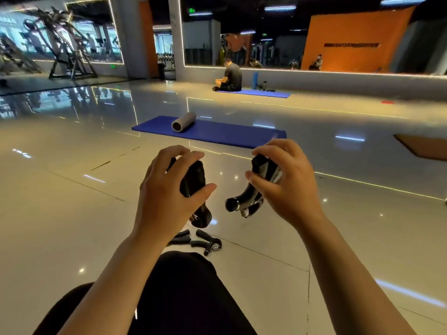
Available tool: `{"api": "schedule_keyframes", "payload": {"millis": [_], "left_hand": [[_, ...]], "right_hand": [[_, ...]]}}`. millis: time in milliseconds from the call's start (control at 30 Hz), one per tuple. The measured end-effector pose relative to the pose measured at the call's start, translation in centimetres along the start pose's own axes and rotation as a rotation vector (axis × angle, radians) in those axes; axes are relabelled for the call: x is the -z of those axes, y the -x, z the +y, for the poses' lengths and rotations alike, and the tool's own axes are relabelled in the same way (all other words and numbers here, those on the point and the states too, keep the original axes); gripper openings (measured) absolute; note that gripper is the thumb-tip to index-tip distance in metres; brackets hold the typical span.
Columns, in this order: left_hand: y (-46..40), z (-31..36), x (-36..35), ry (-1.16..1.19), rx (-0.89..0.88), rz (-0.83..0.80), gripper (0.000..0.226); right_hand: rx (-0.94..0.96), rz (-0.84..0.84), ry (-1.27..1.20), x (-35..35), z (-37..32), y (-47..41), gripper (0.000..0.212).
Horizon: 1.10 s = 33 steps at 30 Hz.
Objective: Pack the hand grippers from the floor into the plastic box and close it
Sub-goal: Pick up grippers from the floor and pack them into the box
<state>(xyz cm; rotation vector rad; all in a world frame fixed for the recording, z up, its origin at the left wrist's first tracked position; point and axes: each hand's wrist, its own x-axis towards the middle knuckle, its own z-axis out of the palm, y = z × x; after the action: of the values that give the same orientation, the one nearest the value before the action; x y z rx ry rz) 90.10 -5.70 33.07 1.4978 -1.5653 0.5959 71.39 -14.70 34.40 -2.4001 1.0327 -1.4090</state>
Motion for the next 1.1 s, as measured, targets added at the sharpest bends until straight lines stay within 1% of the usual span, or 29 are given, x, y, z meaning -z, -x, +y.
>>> {"api": "schedule_keyframes", "payload": {"millis": [200, 333, 467, 567, 633, 733, 800, 867, 967, 1100], "left_hand": [[0.3, 5.1, -5.9, 0.205, -0.078, -0.104, 0.055], [1.1, 9.0, -11.3, 0.354, -0.108, -0.216, 0.055], [3.1, 11.4, -16.6, 0.466, -0.029, -0.303, 0.051], [4.1, 12.4, -19.3, 0.487, 0.086, -0.351, 0.049], [3.6, 13.0, -20.6, 0.494, 0.102, -0.355, 0.050], [2.3, 14.1, -22.3, 0.555, 0.055, -0.367, 0.050], [2.1, 15.3, -23.3, 0.607, 0.026, -0.406, 0.049], [2.2, 16.9, -24.0, 0.664, -0.041, -0.445, 0.049], [1.9, 19.8, -24.9, 0.750, -0.189, -0.474, 0.047], [1.4, 24.7, -25.9, 0.865, -0.255, -0.468, 0.048]], "right_hand": [[-0.165, 0.121, 0.054, 5.5, 4.8, 4.8, 0.031], [-0.358, 0.264, 0.114, 8.3, 9.0, 8.2, 0.031], [-0.542, 0.319, 0.173, 9.4, 12.9, 11.0, 0.029], [-0.619, 0.343, 0.179, 9.9, 15.5, 12.2, 0.029], [-0.661, 0.364, 0.196, 10.2, 16.9, 12.8, 0.029], [-0.728, 0.395, 0.232, 10.6, 18.5, 13.4, 0.029], [-0.766, 0.410, 0.254, 11.0, 19.1, 13.9, 0.029], [-0.794, 0.430, 0.286, 11.9, 19.5, 14.4, 0.029], [-0.841, 0.481, 0.339, 13.7, 19.4, 15.3, 0.026], [-0.872, 0.563, 0.451, 16.8, 18.1, 17.1, 0.027]]}}
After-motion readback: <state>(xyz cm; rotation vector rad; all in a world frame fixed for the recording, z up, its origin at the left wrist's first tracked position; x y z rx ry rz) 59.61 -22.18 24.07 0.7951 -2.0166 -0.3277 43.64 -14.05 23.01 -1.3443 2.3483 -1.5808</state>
